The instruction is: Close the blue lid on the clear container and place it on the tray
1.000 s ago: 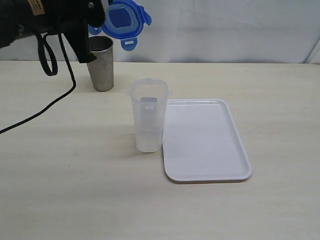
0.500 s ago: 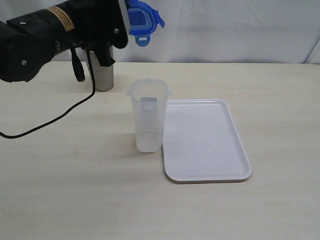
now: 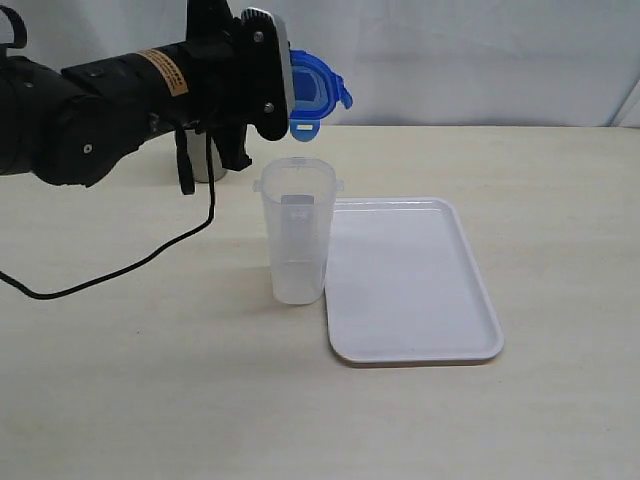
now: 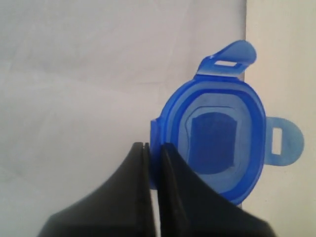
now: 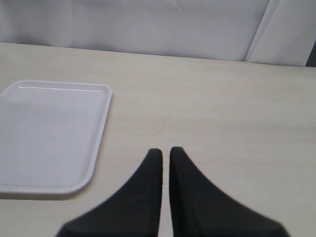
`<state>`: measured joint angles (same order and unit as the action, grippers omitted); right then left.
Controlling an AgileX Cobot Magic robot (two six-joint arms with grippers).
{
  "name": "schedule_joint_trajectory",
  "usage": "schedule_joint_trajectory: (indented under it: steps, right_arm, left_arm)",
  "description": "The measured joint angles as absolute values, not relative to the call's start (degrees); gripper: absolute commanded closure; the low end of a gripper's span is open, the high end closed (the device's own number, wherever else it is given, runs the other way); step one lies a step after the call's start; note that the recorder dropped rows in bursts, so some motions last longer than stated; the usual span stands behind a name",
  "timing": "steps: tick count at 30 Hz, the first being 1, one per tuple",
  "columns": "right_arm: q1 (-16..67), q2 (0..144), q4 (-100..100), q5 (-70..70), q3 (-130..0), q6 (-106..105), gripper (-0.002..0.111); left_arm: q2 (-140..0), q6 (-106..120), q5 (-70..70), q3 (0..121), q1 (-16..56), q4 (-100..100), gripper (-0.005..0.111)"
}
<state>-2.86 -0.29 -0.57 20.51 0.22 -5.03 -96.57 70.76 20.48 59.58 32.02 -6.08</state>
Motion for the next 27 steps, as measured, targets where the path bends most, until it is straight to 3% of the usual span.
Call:
schedule_joint_trajectory:
  steps: [27]
  right_arm:
    - [-2.9, -0.3, -0.6, 20.5, 0.2, -5.0, 0.103]
  left_arm:
    - [-96.3, 70.8, 15.1, 59.6, 33.9, -6.0, 0.107]
